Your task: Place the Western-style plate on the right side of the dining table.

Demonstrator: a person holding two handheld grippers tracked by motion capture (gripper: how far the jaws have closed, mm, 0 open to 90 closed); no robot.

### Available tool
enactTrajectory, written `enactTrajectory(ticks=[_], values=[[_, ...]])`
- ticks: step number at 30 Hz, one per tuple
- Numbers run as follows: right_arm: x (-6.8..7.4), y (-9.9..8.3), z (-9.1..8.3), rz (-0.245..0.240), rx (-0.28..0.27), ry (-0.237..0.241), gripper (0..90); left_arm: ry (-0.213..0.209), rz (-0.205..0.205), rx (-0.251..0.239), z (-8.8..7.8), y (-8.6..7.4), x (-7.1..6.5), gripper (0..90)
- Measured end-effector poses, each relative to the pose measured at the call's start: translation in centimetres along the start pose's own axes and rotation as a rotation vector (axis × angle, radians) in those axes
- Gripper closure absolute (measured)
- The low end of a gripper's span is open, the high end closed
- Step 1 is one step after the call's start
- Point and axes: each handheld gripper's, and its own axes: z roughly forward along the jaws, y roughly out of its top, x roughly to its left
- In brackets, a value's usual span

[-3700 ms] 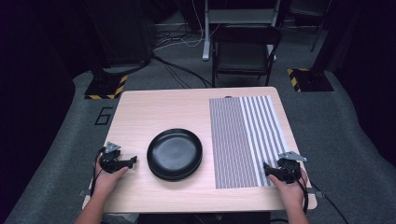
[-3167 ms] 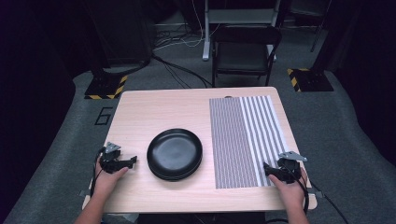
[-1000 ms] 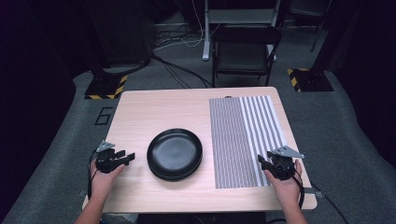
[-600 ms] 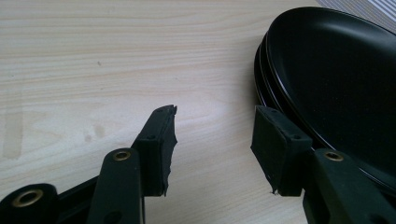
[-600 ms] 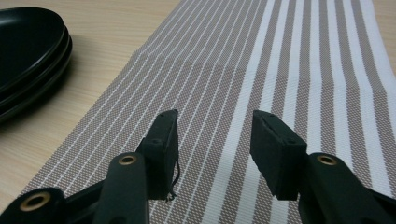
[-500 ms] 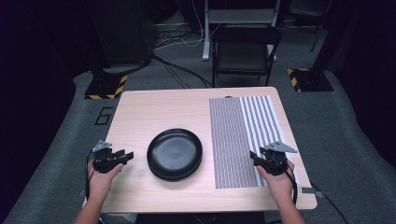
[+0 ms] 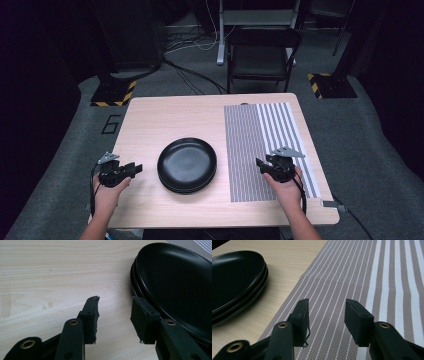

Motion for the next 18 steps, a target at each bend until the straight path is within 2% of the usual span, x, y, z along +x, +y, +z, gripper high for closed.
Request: enactTrajectory(ticks=[4, 8, 13, 18], values=[[0.5, 0.3, 0.5, 0.009, 0.001, 0.013, 56.6, -0.007, 0.0, 0.003, -0.1, 0.1, -0.2, 60.4], [1.0, 0.6, 0.9, 0.004, 0.003, 0.019, 57.2, -0.019, -0.018, 0.004, 0.0, 0.4, -0.5, 62.0], [1.6, 0.9, 1.4, 0.047, -0.004, 0.053, 58.4, -0.049, -0.063, -0.009, 0.6, 0.8, -1.1, 62.4], [2.0, 1.1, 1.9, 0.061, 0.001, 0.064, 59.7, -0.06, -0.064, -0.005, 1.1, 1.1, -1.4, 63.0]])
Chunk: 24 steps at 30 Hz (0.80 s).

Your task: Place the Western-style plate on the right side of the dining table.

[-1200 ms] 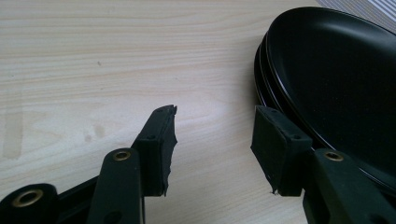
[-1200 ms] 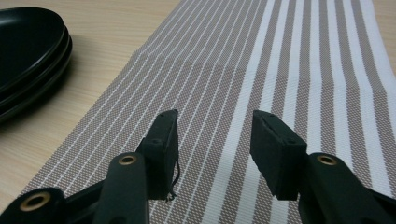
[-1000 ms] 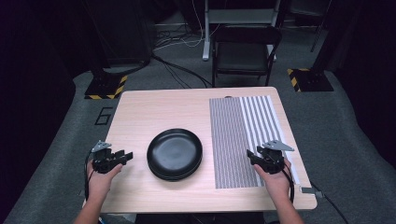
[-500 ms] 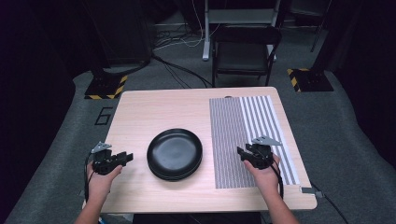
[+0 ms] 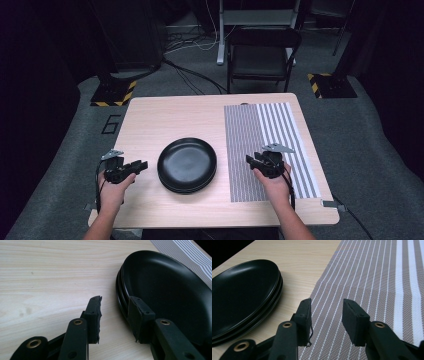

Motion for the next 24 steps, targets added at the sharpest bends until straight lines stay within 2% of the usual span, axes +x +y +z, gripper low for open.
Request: enactTrajectory(ticks=[2, 6, 9, 18, 24], values=[[0.3, 0.1, 0.4, 0.014, 0.003, 0.008, 60.7, -0.02, -0.029, 0.001, 0.4, 0.1, -0.2, 65.5], [0.7, 0.2, 0.9, 0.006, 0.006, 0.014, 62.1, -0.022, -0.033, 0.006, 0.8, 0.3, -0.4, 67.3], [1.3, 0.3, 1.5, 0.009, 0.016, 0.024, 62.3, -0.008, -0.037, 0.004, 1.2, 0.3, -0.5, 68.4], [2.9, 0.7, 2.6, -0.012, 0.015, 0.044, 61.1, -0.021, -0.069, 0.012, 2.3, 0.3, -1.1, 71.6], [3.5, 0.8, 3.3, -0.013, 0.016, 0.052, 60.8, -0.033, -0.052, 0.015, 2.6, 0.5, -1.4, 72.7]])
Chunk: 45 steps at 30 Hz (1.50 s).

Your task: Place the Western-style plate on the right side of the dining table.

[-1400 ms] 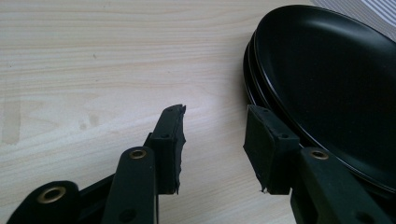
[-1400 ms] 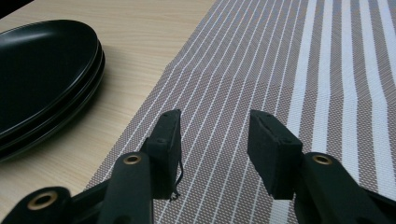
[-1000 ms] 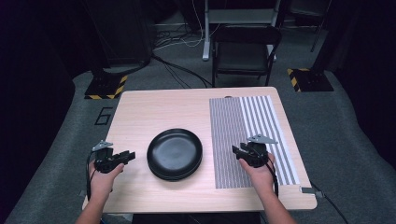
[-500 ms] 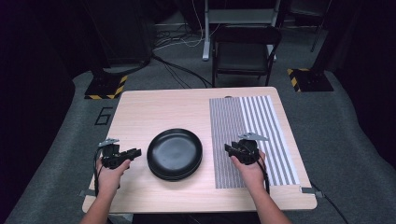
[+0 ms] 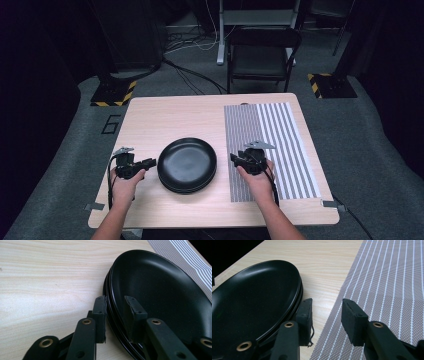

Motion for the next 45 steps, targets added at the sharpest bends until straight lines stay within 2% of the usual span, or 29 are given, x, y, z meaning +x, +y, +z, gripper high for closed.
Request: enactTrajectory(ticks=[4, 7, 14, 17, 23, 25, 27, 33, 45], values=[[0.5, 0.0, 0.5, -0.003, 0.002, 0.006, 60.9, 0.002, 0.008, -0.006, 0.1, 0.1, -0.2, 71.1], [0.8, -0.1, 0.8, 0.0, 0.003, 0.01, 60.9, -0.001, -0.008, -0.004, 0.3, 0.0, -0.2, 70.2], [1.3, -0.2, 1.6, 0.06, 0.01, 0.044, 62.2, -0.012, -0.055, 0.001, 0.7, -0.2, -0.3, 70.9], [1.5, -0.2, 1.8, 0.068, 0.018, 0.058, 64.4, -0.016, -0.06, 0.005, 0.9, -0.3, -0.3, 72.8], [1.6, -0.3, 2.0, 0.059, 0.016, 0.034, 64.0, -0.035, -0.09, 0.001, 0.9, -0.6, -0.1, 74.8], [1.6, -0.3, 2.2, 0.073, 0.015, 0.029, 63.5, -0.038, -0.099, -0.002, 1.0, -0.7, 0.0, 75.1], [1.7, -0.4, 2.3, 0.075, 0.017, 0.037, 63.7, -0.05, -0.11, -0.007, 1.1, -0.8, 0.0, 76.3], [1.9, -0.6, 2.7, 0.089, 0.029, 0.047, 65.5, -0.044, -0.115, -0.002, 1.1, -1.0, 0.1, 81.1], [2.5, -0.7, 3.7, 0.193, 0.048, 0.091, 70.1, -0.046, -0.125, -0.025, 1.1, -1.4, 0.1, 81.6]])
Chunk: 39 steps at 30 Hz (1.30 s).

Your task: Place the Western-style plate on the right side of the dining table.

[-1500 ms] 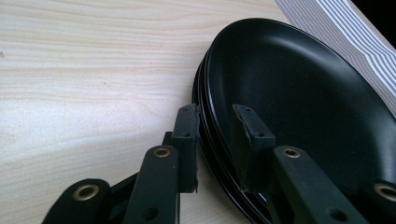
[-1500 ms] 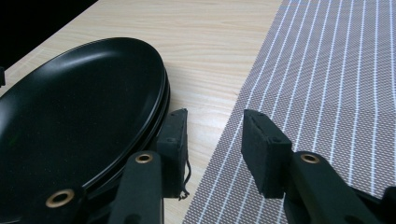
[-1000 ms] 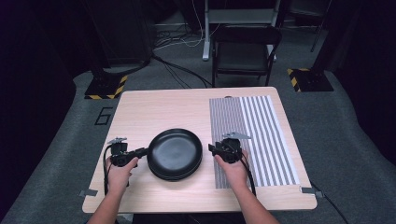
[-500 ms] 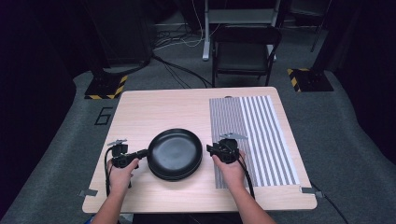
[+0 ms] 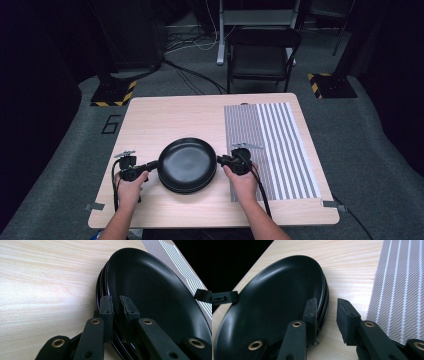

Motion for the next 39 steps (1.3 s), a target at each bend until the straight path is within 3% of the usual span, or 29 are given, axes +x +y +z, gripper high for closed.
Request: enactTrajectory(ticks=[11, 23, 30, 34, 39], values=[[0.63, 0.05, 0.65, 0.07, 0.034, 0.031, 79.3, -0.008, 0.02, -0.012, -0.04, -0.2, 0.19, 81.4], [0.5, 0.1, 0.92, 0.112, 0.053, 0.038, 81.6, -0.004, 0.042, -0.021, 0.07, -0.27, -0.05, 76.8], [0.34, 0.08, 1.04, 0.137, 0.052, 0.042, 81.7, 0.014, 0.014, -0.023, 0.01, -0.37, -0.1, 81.4], [0.22, 0.11, 1.02, 0.183, 0.058, 0.05, 82.6, 0.035, 0.017, -0.032, 0.05, -0.44, -0.44, 81.9], [0.16, 0.06, 0.9, 0.2, 0.058, 0.054, 83.0, 0.029, 0.009, -0.03, 0.02, -0.49, -0.49, 82.4]])
